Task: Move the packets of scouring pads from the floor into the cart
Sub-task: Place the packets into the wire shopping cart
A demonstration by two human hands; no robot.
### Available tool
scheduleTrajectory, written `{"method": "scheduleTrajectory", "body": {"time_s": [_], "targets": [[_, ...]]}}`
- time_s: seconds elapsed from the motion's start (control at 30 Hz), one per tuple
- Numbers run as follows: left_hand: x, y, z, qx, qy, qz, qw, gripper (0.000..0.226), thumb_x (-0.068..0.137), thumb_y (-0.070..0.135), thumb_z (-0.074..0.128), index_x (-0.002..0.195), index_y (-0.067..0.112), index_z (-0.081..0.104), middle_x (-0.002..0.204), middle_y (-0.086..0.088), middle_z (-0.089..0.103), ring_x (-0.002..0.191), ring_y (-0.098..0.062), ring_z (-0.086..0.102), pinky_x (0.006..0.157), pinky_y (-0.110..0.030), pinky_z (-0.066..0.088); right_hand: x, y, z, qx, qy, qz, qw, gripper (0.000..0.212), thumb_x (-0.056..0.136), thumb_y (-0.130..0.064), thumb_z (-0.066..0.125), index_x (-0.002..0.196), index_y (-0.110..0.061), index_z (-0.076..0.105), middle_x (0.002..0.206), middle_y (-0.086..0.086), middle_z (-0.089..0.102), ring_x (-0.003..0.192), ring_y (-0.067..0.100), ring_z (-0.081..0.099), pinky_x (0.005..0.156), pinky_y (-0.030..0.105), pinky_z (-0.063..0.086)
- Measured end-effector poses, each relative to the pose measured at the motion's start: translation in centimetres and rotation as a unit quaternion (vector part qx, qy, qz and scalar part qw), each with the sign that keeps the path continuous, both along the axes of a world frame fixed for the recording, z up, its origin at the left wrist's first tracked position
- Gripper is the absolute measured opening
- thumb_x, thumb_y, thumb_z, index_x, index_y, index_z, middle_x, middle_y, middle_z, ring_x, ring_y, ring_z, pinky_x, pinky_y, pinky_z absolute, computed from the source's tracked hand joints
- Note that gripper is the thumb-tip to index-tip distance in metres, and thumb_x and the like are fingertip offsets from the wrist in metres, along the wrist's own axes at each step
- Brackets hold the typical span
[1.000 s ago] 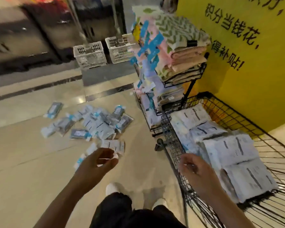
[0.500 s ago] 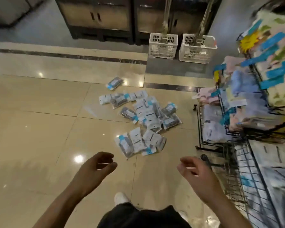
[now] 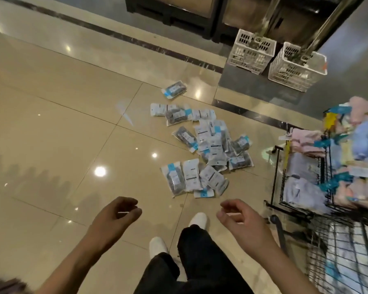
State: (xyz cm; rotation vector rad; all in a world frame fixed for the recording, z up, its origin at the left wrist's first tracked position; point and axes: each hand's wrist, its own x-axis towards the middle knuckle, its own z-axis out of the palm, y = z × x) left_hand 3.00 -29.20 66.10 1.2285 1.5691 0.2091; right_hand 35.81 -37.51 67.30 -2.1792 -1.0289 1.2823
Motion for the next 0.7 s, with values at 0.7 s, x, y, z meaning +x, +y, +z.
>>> {"method": "scheduleTrajectory", "body": {"time_s": [0.7], "targets": [[8.6, 18.3, -1.2, -0.052, 0.037, 0.049, 0.997, 0.019, 0.098, 0.038, 0.068, 0.117, 0.035, 0.067, 0.116, 0.011, 0.073, 0.107, -0.007, 0.069, 0.102, -0.044, 0.055, 7.0, 20.5, -7.3, -0.082, 0.060, 0.024, 0.995, 0.014, 0.095, -0.044, 0.074, 0.106, -0.042, 0.066, 0.109, -0.021, 0.070, 0.097, -0.008, 0.063, 0.068, 0.010, 0.043]]}}
